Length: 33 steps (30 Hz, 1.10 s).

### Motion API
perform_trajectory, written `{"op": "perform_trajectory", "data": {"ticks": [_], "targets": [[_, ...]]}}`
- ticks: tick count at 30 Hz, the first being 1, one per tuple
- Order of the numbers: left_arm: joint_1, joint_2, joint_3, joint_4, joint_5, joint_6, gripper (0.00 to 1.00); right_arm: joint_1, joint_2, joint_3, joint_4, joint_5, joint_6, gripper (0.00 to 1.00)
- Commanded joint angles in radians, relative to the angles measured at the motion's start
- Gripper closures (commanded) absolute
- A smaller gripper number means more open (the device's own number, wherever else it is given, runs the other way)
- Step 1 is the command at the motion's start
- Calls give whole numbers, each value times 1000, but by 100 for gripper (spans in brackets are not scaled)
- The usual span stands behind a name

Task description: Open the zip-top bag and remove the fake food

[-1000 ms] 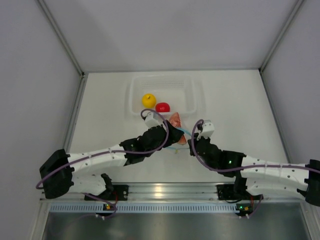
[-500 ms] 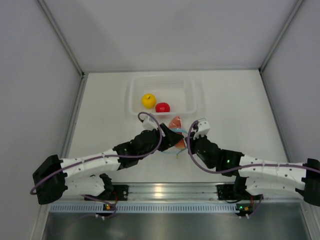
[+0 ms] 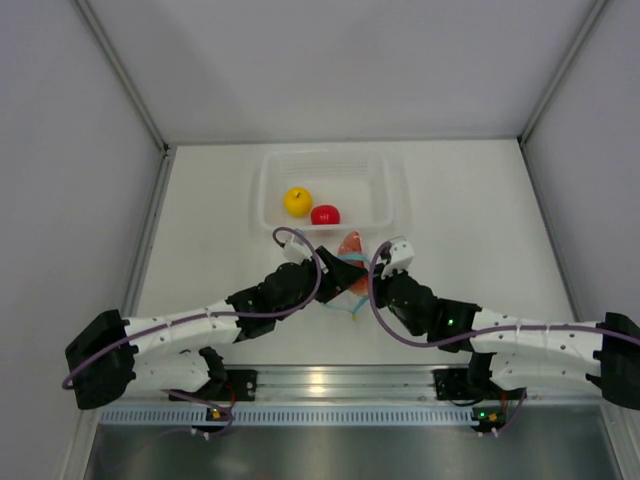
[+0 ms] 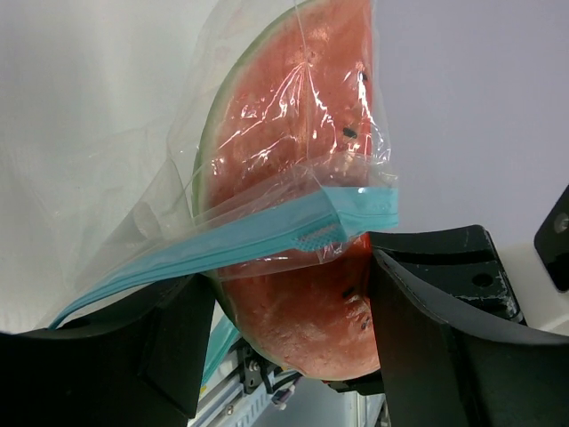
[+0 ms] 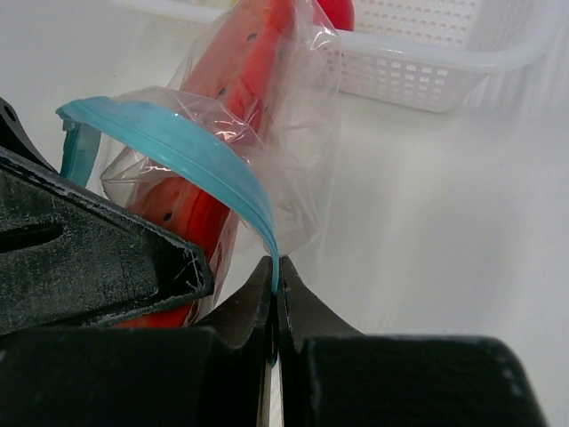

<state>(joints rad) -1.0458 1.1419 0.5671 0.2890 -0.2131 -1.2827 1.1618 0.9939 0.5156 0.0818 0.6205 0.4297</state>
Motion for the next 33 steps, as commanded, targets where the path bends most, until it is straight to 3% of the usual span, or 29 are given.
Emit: {"op": "perform_trajectory", "data": {"ticks": [1,9,12,18,27,33], "targets": [[-5,-24,-16,211,50,-76,100,-10,-20,-32,117,18,30,100],[-5,-42,-7,210,-55,-27,100,-10,2,-71,234,-163,93,100],[-3,-50,-9,211,-43,-72,100,-8,5,-74,205,-107,95,100],[-3,-44,-24,211,70,-159,100,-31,-41,-66,87,90,133,100],[-5,10,-7,208,326,-60,100,-157,-168,-14,36,26,20,100],[-3,65,-6,208,400,8,100,-163,-184,4,12,-25,-26,100]]}}
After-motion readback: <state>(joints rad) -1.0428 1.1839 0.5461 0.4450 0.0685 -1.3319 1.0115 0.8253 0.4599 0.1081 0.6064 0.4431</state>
